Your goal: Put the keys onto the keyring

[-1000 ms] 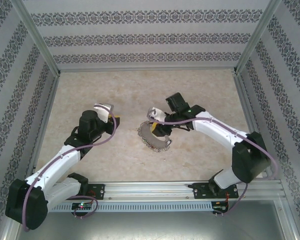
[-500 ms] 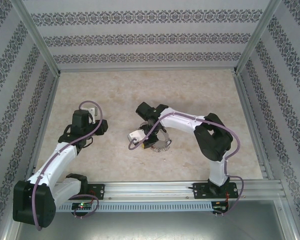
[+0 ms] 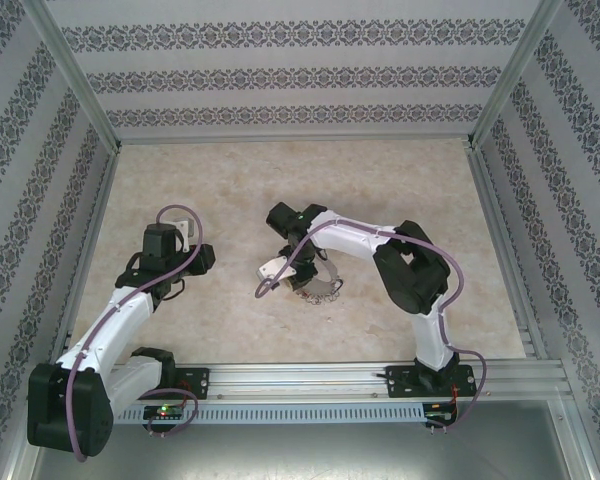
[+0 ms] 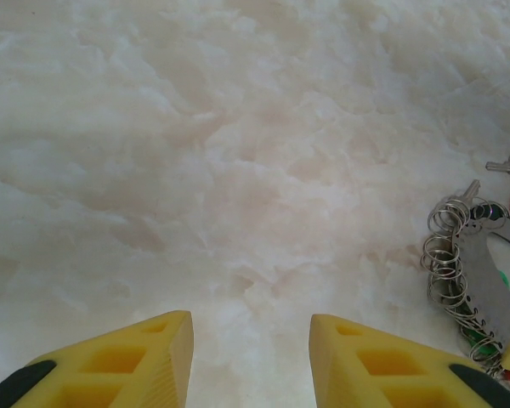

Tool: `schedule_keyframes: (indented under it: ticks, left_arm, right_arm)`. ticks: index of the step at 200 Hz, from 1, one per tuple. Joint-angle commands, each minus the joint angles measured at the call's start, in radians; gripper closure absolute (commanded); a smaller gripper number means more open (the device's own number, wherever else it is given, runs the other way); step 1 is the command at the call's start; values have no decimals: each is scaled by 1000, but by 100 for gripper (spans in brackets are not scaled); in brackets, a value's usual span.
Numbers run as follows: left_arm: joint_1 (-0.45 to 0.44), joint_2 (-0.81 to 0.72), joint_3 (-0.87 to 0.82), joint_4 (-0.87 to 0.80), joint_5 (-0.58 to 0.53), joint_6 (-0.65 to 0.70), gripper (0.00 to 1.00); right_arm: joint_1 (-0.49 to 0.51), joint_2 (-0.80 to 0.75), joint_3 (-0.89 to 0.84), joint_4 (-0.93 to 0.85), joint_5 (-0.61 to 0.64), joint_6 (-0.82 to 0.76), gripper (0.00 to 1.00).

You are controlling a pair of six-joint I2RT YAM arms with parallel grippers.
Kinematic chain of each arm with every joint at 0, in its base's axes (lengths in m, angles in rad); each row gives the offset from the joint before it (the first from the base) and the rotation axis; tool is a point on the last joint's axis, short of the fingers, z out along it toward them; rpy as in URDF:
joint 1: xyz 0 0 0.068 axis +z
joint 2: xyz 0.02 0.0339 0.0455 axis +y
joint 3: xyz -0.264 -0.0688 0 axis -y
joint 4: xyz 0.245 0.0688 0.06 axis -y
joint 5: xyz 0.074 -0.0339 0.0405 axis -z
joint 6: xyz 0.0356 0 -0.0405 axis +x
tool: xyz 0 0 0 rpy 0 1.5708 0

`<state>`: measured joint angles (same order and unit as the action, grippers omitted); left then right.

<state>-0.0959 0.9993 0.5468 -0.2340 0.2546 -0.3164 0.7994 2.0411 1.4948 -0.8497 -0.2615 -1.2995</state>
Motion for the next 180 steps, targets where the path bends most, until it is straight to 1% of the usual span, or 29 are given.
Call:
schedule_keyframes:
  ticks: [1,38,57,70,95,116,128,140,155,180]
  left_arm:
    - [16,-19,-13,-10,18,-9,59]
    - [21,-16,-14,-3,30,-8,59]
    - [22,-13,-11,1,38,-8,59]
    - [24,-14,-9,-2,40,-7,59]
    - [25,-15,-7,-4,45,-6,59]
    - [25,-15,-7,4,64,1,59]
    - [25,-16,-4,17,93,10,59]
    - [26,-18,2,37,130,25,59]
    - [25,-18,13,71,184,38,59]
    - [22,-3,34,147,293,58,58]
  right_arm:
    - [21,18,18,-45,26,-30,76]
    - [36,39,25,-33,74,-10,78]
    - [41,58,52,-54,78,-9,84]
    - [44,63,61,-61,79,-9,92]
    - [46,56,56,-72,72,-14,100]
    - [45,17,24,-62,58,-22,100]
    - [35,-21,0,-40,25,-10,100]
    - [14,-71,-20,-11,-34,27,100]
    - [-27,-152,-64,56,-144,89,100]
    - [-124,-282,-170,234,-325,211,100]
